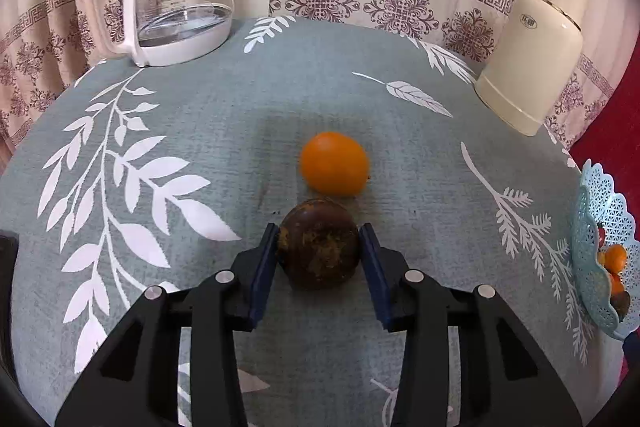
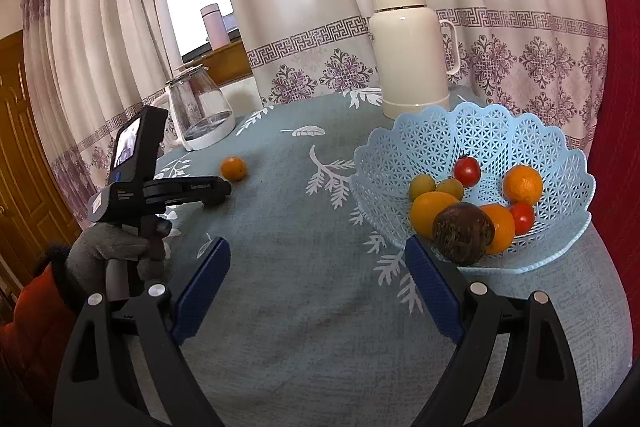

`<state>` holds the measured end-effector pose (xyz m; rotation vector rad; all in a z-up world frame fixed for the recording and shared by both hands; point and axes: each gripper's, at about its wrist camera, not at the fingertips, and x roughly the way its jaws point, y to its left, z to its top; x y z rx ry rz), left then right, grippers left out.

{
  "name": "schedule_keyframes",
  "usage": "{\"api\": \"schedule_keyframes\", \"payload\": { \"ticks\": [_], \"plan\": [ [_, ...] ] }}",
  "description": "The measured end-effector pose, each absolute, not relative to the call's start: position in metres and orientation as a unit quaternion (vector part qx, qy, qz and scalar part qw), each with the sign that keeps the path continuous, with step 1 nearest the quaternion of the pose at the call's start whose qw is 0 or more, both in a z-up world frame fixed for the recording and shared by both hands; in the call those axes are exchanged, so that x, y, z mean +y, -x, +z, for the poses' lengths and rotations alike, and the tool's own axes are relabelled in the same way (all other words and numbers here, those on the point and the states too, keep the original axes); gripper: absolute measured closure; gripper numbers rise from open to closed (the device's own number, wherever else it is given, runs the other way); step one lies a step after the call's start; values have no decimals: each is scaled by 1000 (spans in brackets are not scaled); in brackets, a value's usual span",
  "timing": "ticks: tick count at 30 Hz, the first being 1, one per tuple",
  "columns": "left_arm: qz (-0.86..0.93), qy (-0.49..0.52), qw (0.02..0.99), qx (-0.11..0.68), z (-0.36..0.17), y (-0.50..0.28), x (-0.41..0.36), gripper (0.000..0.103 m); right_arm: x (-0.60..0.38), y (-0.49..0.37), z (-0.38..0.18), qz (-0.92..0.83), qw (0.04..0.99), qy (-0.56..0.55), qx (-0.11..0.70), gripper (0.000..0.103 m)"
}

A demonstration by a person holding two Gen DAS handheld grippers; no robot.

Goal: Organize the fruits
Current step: 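Grasp the last brown fruit with the left gripper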

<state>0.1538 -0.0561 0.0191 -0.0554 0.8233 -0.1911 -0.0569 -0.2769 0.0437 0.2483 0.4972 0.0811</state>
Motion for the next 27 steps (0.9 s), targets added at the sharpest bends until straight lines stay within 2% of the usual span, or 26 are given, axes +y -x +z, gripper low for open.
{"api": "schedule_keyframes", "payload": {
  "ticks": [20, 27],
  "plan": [
    [-7, 76, 941, 331, 49, -140, -5, 61, -250, 47, 57, 36, 960, -85, 266, 14],
    [15, 92, 942, 322, 54, -139, 11, 61, -205, -10, 66, 82, 950, -35, 298, 15]
  ]
}}
